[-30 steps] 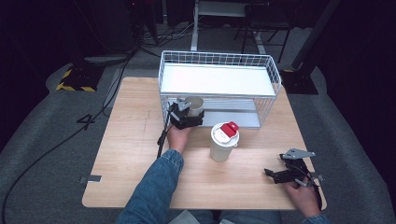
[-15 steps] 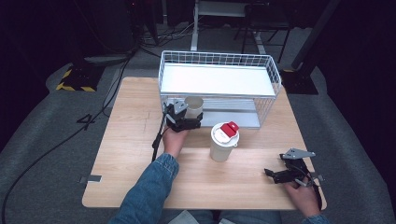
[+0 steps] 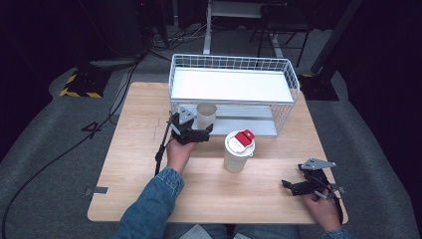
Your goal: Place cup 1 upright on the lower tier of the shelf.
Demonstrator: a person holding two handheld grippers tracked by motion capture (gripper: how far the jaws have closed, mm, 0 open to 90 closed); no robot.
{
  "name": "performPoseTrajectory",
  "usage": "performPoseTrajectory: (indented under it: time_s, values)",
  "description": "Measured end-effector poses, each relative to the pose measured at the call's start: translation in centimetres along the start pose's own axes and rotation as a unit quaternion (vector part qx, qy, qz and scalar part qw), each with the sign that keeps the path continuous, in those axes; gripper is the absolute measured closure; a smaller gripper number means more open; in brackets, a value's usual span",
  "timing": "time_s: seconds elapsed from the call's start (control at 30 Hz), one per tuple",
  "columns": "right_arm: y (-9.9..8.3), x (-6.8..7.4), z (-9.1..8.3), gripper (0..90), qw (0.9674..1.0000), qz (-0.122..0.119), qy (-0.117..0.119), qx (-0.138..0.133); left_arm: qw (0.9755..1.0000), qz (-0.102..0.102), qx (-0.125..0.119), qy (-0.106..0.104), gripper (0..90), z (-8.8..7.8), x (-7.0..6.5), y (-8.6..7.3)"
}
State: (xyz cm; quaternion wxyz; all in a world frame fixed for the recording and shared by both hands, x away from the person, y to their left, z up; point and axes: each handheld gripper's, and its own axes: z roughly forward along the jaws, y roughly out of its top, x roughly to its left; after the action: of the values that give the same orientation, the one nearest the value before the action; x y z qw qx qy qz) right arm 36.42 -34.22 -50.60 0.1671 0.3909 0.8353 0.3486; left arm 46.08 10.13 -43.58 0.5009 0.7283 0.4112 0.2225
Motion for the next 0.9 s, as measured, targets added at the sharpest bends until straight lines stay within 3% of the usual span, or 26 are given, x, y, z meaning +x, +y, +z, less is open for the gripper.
performPoseTrajectory:
  time_s: [0.23,0.67,0.9]
  values:
    - [0.0,0.0,0.0,1.2,1.0000,0.000,0.000,0.000,1.0000,-0.002,-0.002,-0.007,2.3,-1.7,0.3,-0.4]
    - [0.0,0.0,0.0,0.7,1.0000,0.002,-0.001,0.001,0.9991,0.040,0.008,-0.008,2.4,-5.1,-0.1,-1.5]
    - [0.0,0.0,0.0,0.7,1.0000,0.002,-0.001,0.001,0.9986,0.051,0.015,-0.005,2.5,-7.2,-0.6,-2.3]
